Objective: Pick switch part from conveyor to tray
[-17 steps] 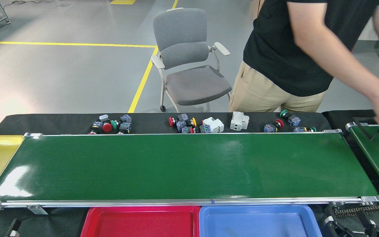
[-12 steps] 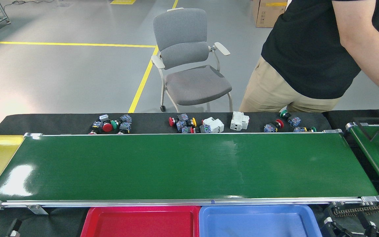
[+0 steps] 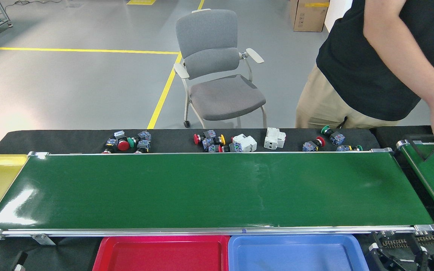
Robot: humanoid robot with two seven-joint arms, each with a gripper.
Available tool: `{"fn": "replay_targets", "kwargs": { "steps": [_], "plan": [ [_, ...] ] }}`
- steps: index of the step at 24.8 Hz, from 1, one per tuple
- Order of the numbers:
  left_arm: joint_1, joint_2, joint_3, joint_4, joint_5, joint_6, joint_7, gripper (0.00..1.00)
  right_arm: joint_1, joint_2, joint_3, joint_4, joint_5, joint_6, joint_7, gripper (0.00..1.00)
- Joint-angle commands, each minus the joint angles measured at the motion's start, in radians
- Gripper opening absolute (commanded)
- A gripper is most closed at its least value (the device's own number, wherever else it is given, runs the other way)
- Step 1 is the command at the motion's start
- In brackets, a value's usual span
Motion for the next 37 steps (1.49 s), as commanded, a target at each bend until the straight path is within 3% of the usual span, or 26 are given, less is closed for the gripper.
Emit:
{"fn": "replay_targets", "kwargs": {
  "steps": [1,37],
  "plan": [
    [-0.005,0.006,0.002,-0.011,0.001,-0.001,0.002,1.0,-0.009,0.001,-0.004,-0.014,-0.002,-0.003,0.0,0.98],
    [-0.037,0.015,-0.002,-0.011,0.005,-0.011,0.007,1.0,-0.043,-0.002,-0.004,-0.014,-0.003,-0.011,0.005,0.98]
  ]
}}
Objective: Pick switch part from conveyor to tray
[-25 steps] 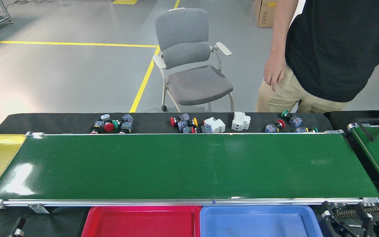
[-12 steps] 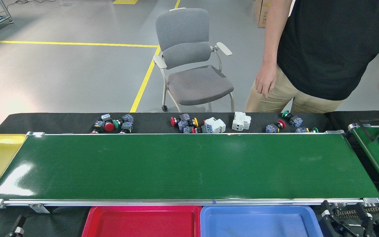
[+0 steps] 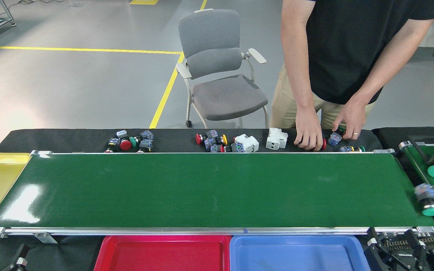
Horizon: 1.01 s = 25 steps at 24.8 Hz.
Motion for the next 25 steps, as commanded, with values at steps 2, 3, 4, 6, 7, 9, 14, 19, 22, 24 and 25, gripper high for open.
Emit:
{"fn": "replay_targets", "kwargs": {
  "steps": [2,3,4,6,7,9,14,19,22,24,25],
  "plan": [
    [-0.006,0.012,0.004,-0.011,0.003,-0.002,0.009,1.0,-0.012,-0.002,-0.004,-0.013,-0.003,-0.004,-0.004,0.98],
    [-0.006,0.012,0.004,-0.011,0.003,-0.002,0.009,1.0,-0.012,-0.002,-0.004,-0.013,-0.003,-0.004,-0.004,0.98],
    [-0.006,0.012,0.004,-0.011,0.003,-0.004,0.009,1.0,-0.012,-0.003,-0.004,-0.013,-0.003,-0.004,-0.004,0.98],
    [-0.006,0.011,0.002,-0.011,0.003,-0.004,0.009,1.0,-0.012,-0.003,-0.004,-0.013,-0.003,-0.004,-0.004,0.98],
    [-0.006,0.011,-0.001,-0.011,0.003,-0.004,0.009,1.0,-0.012,-0.003,-0.004,-0.013,-0.003,-0.006,-0.004,0.98],
    [-0.006,0.012,-0.006,-0.011,0.003,-0.004,0.009,1.0,-0.012,-0.002,-0.004,-0.013,-0.003,-0.001,-0.003,0.98],
    [-0.024,0.012,-0.019,-0.011,0.003,-0.004,0.009,1.0,-0.021,-0.011,-0.003,-0.007,0.01,0.073,0.014,0.98],
    [-0.026,0.014,-0.024,-0.013,0.003,-0.004,0.009,1.0,-0.168,-0.057,0.031,0.131,0.113,0.171,0.033,0.98],
    [-0.026,0.014,-0.024,-0.013,0.003,-0.004,0.009,1.0,-0.244,-0.061,0.074,0.227,0.148,0.189,0.033,0.98],
    [-0.027,0.014,-0.024,-0.013,0.003,-0.004,0.009,1.0,-0.264,-0.065,0.103,0.275,0.166,0.211,0.034,0.98],
    [-0.027,0.014,-0.023,-0.013,0.003,-0.004,0.009,1.0,-0.285,-0.069,0.12,0.299,0.175,0.229,0.034,0.98]
  ]
}}
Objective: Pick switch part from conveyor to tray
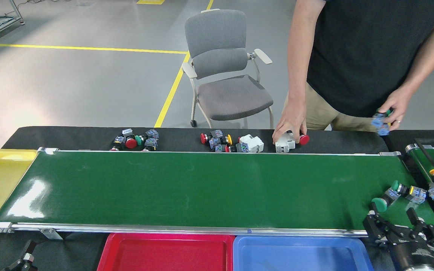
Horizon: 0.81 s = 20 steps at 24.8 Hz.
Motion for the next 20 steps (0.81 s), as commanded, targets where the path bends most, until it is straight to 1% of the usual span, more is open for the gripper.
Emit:
{"fn": "replay_targets", "kwargs": {
  "steps": [1,4,5,6,7,8,9,10,11,14,18,20],
  "plan": [
    [-0.007,0.014,0.003,-0.013,0.003,-0.003,0.008,1.0,-0.052,-0.018,0.032,0.034,0.01,0.05,-0.001,0.98],
    [-0.007,0.014,0.005,-0.013,0.003,-0.003,0.008,1.0,-0.132,-0.03,0.107,0.137,0.01,0.112,-0.001,0.96],
    [-0.007,0.014,0.005,-0.013,0.003,-0.003,0.008,1.0,-0.154,-0.039,0.13,0.169,0.008,0.129,-0.001,0.87],
    [-0.007,0.012,0.005,-0.015,0.003,-0.003,0.008,1.0,-0.169,-0.044,0.142,0.191,0.01,0.141,-0.001,0.58],
    [-0.007,0.012,0.005,-0.015,0.003,-0.003,0.008,1.0,-0.172,-0.05,0.152,0.202,0.01,0.145,0.001,0.51],
    [-0.007,0.012,0.005,-0.015,0.003,-0.003,0.008,1.0,-0.174,-0.061,0.159,0.206,0.005,0.147,0.002,0.48],
    [-0.007,0.011,0.005,-0.015,0.003,-0.003,0.008,1.0,-0.174,-0.059,0.161,0.206,-0.002,0.147,0.002,0.35],
    [-0.006,0.009,0.005,-0.015,0.003,-0.003,0.008,1.0,-0.174,-0.061,0.161,0.206,-0.005,0.144,0.002,0.25],
    [-0.006,0.009,0.005,-0.015,0.003,-0.003,0.008,1.0,-0.174,-0.059,0.161,0.206,-0.009,0.142,0.001,0.18],
    [-0.006,0.009,0.005,-0.016,0.003,-0.003,0.008,1.0,-0.175,-0.062,0.162,0.202,-0.028,0.13,0.001,0.07],
    [-0.007,0.009,0.005,-0.016,0.003,-0.003,0.008,1.0,-0.174,-0.062,0.162,0.171,-0.047,0.076,0.002,0.06],
    [-0.007,0.009,0.005,-0.016,0.005,-0.003,0.008,1.0,-0.164,-0.061,0.162,0.133,-0.058,0.006,0.001,0.06]
  ]
}}
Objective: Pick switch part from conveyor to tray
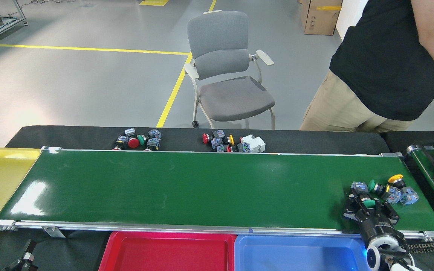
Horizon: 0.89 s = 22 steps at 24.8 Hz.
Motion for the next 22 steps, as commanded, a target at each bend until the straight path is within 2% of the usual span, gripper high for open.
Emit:
{"fn": "replay_targets", "kwargs": {
  "steps": [1,4,6,8,11,15,16,17,18,19,22],
  "plan": [
    [-0.006,0.011,0.005,-0.012,0.003,-0.003,0.008,1.0,-0.003,-0.012,-0.001,-0.044,-0.014,-0.093,-0.002,0.06],
    [-0.006,0.011,0.005,-0.012,0.005,-0.003,0.008,1.0,-0.006,-0.008,0.0,-0.106,-0.051,-0.296,-0.002,0.07],
    [-0.011,0.011,0.003,-0.014,0.005,-0.003,0.008,1.0,-0.011,0.037,0.04,-0.139,-0.059,-0.47,0.002,0.08],
    [-0.014,0.011,0.002,-0.014,0.005,-0.003,0.008,1.0,-0.009,0.073,0.102,-0.162,-0.059,-0.584,0.017,0.08],
    [-0.012,0.011,0.002,-0.015,0.003,-0.004,0.008,1.0,0.006,0.081,0.224,-0.181,-0.059,-0.656,0.029,0.1],
    [-0.012,0.013,0.002,-0.014,0.002,-0.004,0.008,1.0,0.066,0.072,0.379,-0.209,-0.059,-0.676,0.029,0.16],
    [-0.012,0.013,0.0,-0.014,0.002,-0.004,0.008,1.0,0.084,0.07,0.401,-0.213,-0.057,-0.676,0.031,0.26],
    [-0.012,0.014,-0.009,-0.014,0.002,-0.004,0.008,1.0,0.092,0.07,0.416,-0.213,-0.051,-0.676,0.032,0.49],
    [-0.014,0.017,-0.021,-0.014,0.002,-0.004,0.008,1.0,0.092,0.072,0.422,-0.21,-0.045,-0.676,0.034,0.78],
    [-0.014,0.019,-0.032,-0.015,0.002,-0.006,0.008,1.0,0.092,0.08,0.425,-0.207,-0.043,-0.676,0.035,1.0],
    [-0.012,0.019,-0.04,-0.015,0.002,-0.006,0.008,1.0,0.083,0.086,0.425,-0.207,-0.045,-0.676,0.035,1.0]
  ]
}}
